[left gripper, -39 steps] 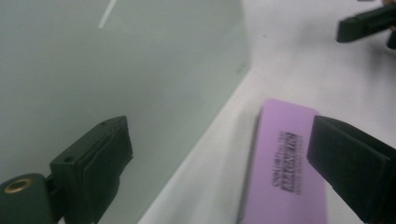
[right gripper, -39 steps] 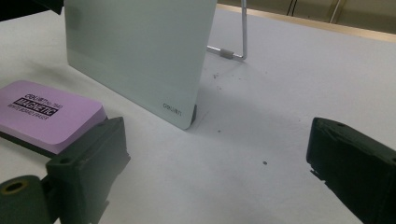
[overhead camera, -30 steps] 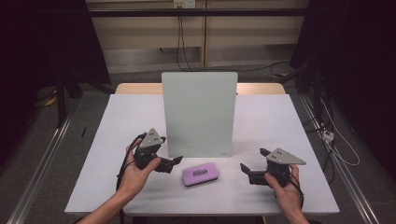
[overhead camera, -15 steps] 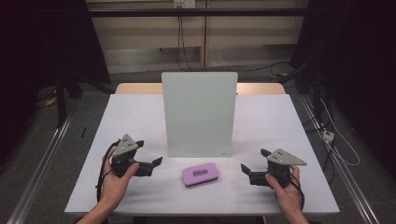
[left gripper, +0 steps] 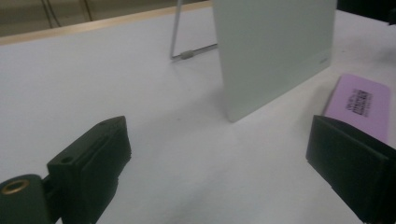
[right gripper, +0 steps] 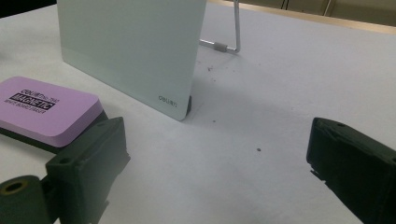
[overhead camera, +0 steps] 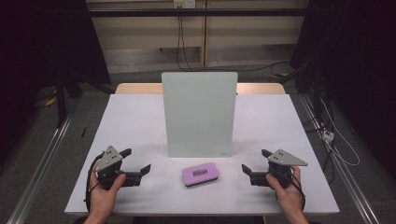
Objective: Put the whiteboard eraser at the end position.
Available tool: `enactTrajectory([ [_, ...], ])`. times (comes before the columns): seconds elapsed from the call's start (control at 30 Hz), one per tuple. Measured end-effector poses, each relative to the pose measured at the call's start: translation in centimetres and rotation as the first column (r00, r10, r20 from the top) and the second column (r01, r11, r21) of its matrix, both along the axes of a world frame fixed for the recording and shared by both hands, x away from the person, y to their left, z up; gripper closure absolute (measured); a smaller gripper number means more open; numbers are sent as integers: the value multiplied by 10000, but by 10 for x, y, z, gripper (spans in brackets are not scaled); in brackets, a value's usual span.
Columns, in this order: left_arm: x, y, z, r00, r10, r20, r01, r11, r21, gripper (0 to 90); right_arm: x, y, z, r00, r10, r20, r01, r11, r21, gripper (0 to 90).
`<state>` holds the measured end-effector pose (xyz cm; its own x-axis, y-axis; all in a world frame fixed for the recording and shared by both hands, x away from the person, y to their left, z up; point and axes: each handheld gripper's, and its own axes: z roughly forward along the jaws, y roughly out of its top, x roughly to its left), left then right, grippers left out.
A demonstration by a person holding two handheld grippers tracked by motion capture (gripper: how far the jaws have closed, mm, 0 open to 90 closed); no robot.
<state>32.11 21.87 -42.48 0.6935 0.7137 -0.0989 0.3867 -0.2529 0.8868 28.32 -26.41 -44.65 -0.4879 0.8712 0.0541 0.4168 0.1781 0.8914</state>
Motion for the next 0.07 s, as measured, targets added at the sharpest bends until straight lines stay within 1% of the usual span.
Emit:
enactTrajectory([
  [0.03,1,0,0,10000,-18,-20,18,10000,15,62,0,0,0,10000,-19,-8,19,10000,7,51],
  [0.07,2,0,0,10000,94,14,-94,9999,38,62,0,0,0,10000,3,-48,-3,10000,1,51],
])
